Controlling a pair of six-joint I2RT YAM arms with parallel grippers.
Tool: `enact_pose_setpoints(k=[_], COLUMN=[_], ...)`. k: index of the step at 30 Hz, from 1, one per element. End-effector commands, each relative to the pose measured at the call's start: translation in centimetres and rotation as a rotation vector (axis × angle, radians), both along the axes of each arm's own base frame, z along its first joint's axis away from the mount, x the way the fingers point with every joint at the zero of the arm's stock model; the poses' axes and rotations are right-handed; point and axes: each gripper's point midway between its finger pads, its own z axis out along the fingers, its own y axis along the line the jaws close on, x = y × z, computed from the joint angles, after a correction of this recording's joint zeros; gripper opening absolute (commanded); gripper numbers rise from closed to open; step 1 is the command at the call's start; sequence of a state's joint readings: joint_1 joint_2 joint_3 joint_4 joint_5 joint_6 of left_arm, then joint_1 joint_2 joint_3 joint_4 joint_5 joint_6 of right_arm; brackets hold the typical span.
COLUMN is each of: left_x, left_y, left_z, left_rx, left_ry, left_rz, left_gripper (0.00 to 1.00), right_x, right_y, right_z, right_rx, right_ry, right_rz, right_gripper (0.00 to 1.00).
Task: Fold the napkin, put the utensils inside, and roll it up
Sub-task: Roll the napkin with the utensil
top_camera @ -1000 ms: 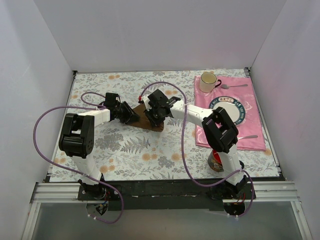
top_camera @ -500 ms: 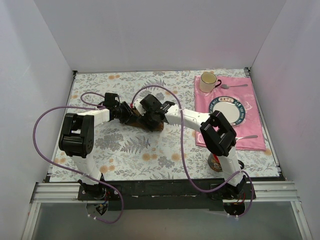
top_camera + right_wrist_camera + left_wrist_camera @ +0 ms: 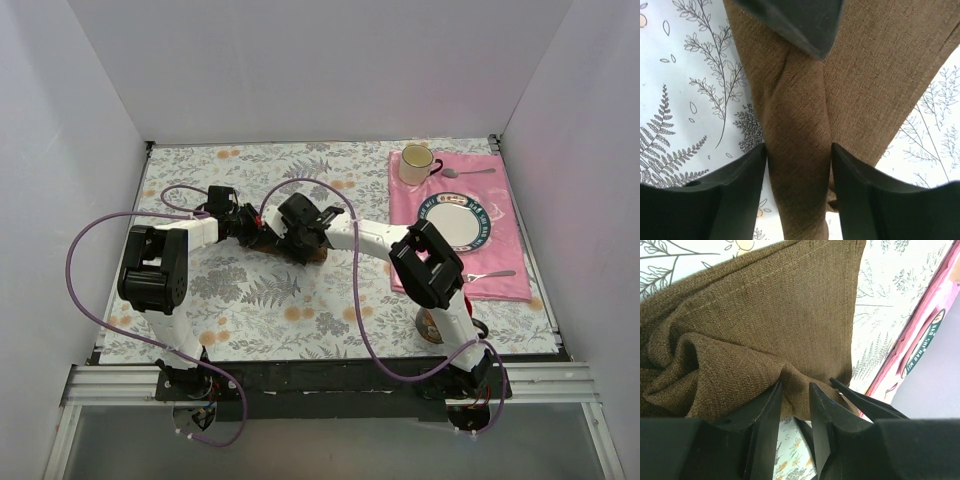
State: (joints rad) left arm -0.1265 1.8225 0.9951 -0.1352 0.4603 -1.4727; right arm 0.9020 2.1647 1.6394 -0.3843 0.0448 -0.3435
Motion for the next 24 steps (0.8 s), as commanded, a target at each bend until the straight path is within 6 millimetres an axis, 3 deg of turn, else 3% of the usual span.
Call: enact_pose_setpoints(k=[1,3,4,7,10,16,20,22,24], left_x=[-1.9,-1.7,-1.4,-0.8,-0.1,0.3,-1.9,-3.5,-4.7], left_y=[2.1,2.2,2.2,2.4,2.8,5.0,7.4,7.6,6.7], left_z=[-3.0,-2.7,-2.4,-1.3,0.5,4.7,5.0,4.2,4.6], left_rx=[0.109,0.114,0.115,0.126,0.146,0.26,0.374,0.383,0.329], left_ry=[0.092,0.086,0.077,0.047,0.008,-0.058,-0.007,0.027,0.029], left_rz=[0.019,0.019,0.022,0.029,0.053,0.133,0.198,0.192,0.173], left_gripper=[0.29,0.29,0.29,0.31,0.41,0.63,0.66,0.67,0.67], right_x=[0.0,-1.2,-1.5,-3.1,-4.3,-6.4,-6.3,-6.6,-7.1], right_y=[0.1,-0.2,-0.2,-0.2,0.2,1.9,2.2,2.5,2.5], right_z=[-0.2,-1.1,-1.0,-1.7,-2.3,-2.5,-3.0,-3.4,-3.4], right_rx=[0.06,0.087,0.102,0.14,0.182,0.296,0.371,0.405,0.44], right_ry=[0.068,0.136,0.151,0.256,0.38,0.649,0.775,0.856,0.948], right_rz=[-0.015,-0.031,-0.039,-0.073,-0.129,-0.197,-0.262,-0.297,-0.33], right_gripper=[0.53,0.43,0.33,0.21,0.13,0.11,0.09,0.08,0.08])
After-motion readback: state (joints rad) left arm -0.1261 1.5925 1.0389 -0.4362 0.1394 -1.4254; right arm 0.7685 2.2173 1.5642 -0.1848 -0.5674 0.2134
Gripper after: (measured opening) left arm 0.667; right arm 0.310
